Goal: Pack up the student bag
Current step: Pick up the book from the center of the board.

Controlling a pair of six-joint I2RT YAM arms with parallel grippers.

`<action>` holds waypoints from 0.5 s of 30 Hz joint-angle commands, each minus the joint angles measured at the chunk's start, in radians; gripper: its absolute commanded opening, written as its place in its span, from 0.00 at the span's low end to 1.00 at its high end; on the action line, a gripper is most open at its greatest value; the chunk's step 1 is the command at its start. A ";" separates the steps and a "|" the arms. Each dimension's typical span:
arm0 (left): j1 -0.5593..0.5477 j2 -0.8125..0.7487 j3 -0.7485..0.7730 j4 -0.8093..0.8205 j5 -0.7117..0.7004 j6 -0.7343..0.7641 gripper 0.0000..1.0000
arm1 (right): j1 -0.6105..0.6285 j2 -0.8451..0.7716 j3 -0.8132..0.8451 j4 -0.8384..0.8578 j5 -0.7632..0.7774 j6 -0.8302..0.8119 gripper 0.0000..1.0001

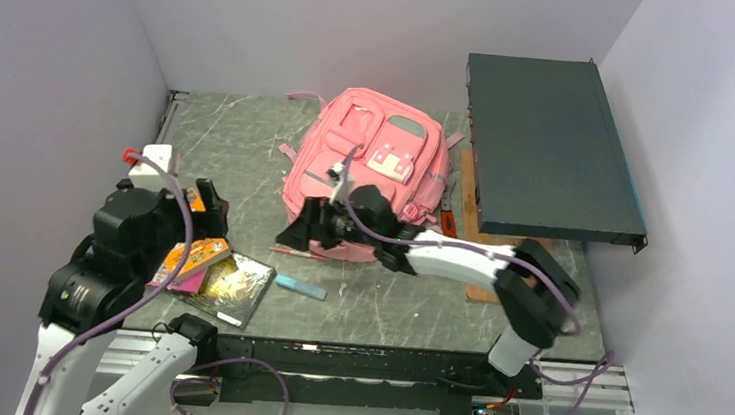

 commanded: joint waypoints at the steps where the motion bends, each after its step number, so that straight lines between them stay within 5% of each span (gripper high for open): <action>1: 0.001 -0.036 0.079 -0.092 -0.024 -0.010 1.00 | 0.046 0.213 0.163 0.226 -0.167 0.313 1.00; 6: 0.001 -0.078 0.080 -0.130 0.066 -0.026 1.00 | 0.096 0.431 0.311 0.291 -0.187 0.507 1.00; 15: 0.001 -0.153 0.012 -0.135 0.180 -0.059 1.00 | 0.146 0.591 0.437 0.153 -0.041 0.566 0.93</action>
